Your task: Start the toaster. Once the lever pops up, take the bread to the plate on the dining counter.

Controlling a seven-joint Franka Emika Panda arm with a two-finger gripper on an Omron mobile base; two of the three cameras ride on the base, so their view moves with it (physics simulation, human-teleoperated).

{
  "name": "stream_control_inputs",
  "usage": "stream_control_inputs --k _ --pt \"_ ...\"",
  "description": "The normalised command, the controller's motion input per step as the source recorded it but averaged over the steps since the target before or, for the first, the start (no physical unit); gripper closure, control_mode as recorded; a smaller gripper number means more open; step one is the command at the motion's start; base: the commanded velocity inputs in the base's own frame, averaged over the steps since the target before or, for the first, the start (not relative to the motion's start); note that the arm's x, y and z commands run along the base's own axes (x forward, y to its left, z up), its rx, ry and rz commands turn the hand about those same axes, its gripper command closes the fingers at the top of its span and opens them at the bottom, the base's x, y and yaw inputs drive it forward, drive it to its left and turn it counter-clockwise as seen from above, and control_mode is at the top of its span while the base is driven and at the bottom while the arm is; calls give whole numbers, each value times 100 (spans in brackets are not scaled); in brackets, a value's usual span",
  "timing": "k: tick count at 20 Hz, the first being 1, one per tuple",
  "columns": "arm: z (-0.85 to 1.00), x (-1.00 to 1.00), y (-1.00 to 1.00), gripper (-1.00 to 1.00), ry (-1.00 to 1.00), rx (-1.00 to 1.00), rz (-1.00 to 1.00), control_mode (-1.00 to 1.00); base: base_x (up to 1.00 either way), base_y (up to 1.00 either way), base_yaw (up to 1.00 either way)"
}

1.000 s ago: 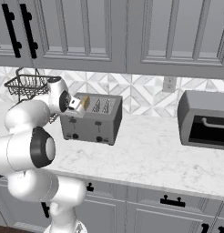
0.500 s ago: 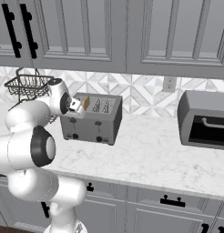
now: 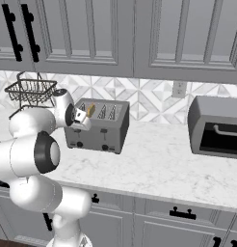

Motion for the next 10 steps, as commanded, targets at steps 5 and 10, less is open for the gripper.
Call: stream_control_inputs --k 5,10 --pt "-44 0 0 100 0 0 0 -100 0 0 0" --pt "-59 -2 0 100 1 0 0 -100 0 0 0"
